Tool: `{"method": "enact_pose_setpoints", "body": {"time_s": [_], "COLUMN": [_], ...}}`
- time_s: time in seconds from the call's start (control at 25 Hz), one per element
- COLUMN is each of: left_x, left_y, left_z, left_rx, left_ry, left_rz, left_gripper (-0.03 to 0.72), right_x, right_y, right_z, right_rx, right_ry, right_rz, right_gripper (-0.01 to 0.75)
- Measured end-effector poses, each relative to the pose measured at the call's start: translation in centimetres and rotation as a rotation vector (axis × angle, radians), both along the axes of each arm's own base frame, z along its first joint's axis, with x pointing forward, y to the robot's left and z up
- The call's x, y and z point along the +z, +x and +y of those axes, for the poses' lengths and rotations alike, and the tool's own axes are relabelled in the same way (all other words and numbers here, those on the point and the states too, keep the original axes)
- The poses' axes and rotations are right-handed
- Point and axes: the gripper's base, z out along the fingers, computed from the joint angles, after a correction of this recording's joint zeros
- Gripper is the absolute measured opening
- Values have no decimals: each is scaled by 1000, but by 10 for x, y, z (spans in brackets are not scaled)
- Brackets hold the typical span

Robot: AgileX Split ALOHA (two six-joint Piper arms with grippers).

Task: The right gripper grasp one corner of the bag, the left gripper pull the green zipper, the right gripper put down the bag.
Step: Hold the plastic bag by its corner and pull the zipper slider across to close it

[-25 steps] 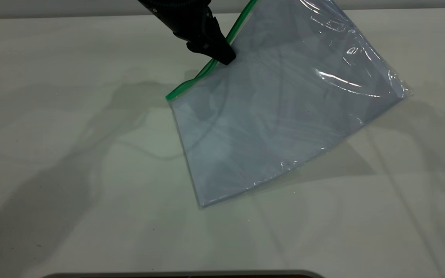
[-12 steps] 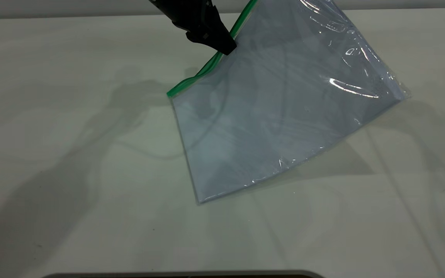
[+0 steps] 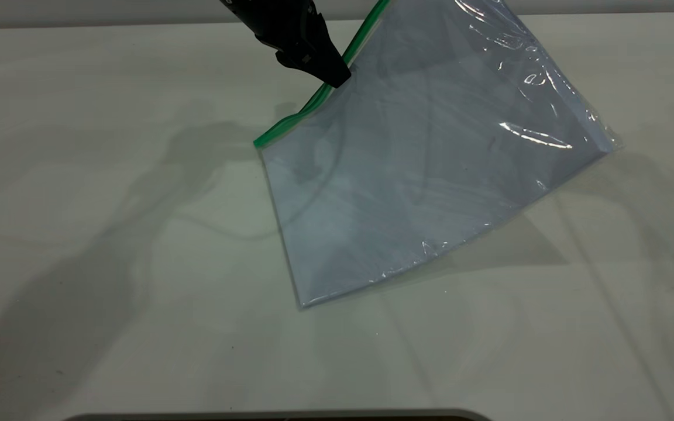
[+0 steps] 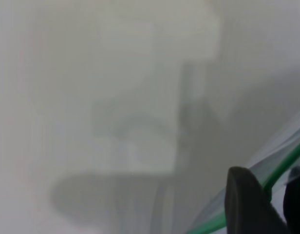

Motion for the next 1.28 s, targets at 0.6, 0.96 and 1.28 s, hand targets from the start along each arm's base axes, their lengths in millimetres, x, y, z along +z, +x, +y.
{"method": "enact_pose_setpoints", "body": {"time_s": [0.6, 0.96, 1.28], "left_x": [-5, -10, -18], "left_y": [4, 4, 8], "left_z": [1, -1, 6], "left_rx": [34, 41, 68], "left_ry": [7, -12, -31], "left_rz": [-31, -26, -6], "left_gripper": [49, 49, 49], "right_x": [-6, -8, -3], "right_y": [3, 4, 6], "right_z": [-1, -1, -11], "right_rx": [-37, -47, -67], "right_ry": [-8, 14, 80], "right_rz": [10, 17, 12], "right_gripper": [33, 33, 33]}}
